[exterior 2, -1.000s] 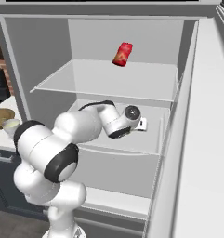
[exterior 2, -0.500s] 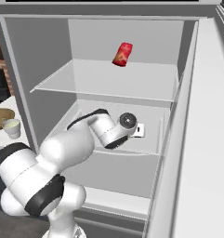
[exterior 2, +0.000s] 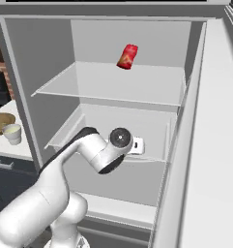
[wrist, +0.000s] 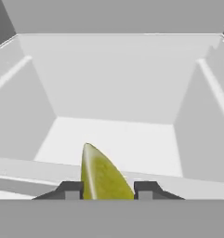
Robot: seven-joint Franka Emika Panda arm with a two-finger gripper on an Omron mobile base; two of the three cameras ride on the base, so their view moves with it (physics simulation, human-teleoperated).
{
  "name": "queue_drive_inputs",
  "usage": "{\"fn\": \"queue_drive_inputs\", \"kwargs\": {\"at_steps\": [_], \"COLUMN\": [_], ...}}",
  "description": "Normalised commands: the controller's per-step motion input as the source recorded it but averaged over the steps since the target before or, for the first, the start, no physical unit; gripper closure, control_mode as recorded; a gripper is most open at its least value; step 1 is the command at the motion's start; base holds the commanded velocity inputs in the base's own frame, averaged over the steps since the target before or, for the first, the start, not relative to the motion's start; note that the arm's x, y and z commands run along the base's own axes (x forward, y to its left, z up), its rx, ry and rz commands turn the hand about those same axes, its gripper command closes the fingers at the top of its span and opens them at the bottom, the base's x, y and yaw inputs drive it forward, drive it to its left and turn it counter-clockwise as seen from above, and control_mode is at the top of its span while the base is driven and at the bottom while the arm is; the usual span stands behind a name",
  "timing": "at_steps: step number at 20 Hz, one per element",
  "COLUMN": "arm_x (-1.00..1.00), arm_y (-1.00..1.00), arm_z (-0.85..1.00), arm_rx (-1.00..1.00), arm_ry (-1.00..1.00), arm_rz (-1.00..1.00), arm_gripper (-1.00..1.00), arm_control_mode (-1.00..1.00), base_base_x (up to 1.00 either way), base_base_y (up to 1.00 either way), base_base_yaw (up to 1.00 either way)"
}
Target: Grab a lemon wedge from the fridge and one ice cube from the ice bowl, and put them in the glass of lemonade.
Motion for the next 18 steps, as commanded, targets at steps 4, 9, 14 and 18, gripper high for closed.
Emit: {"fn": "queue_drive_inputs", "kwargs": {"at_steps": [4,9,14,18], "arm_x": [-0.86,-0.59,-0.16,-0.24], "arm_y": [0.26,0.34,0.25,0.13], "arm_z": [0.48,0.49,0.61,0.38], "arm_rx": [0.00,0.00,0.00,0.00], "arm_ry": [0.01,0.03,0.00,0.00], "arm_rz": [0.00,0.00,0.00,0.00], "arm_gripper": [1.00,1.00,1.00,1.00], "arm_control_mode": [-1.00,-1.00,-1.00,-1.00], "base_base_x": [0.00,0.00,0.00,0.00], "base_base_y": [0.00,0.00,0.00,0.00], "base_base_yaw": [0.00,0.00,0.00,0.00]}}
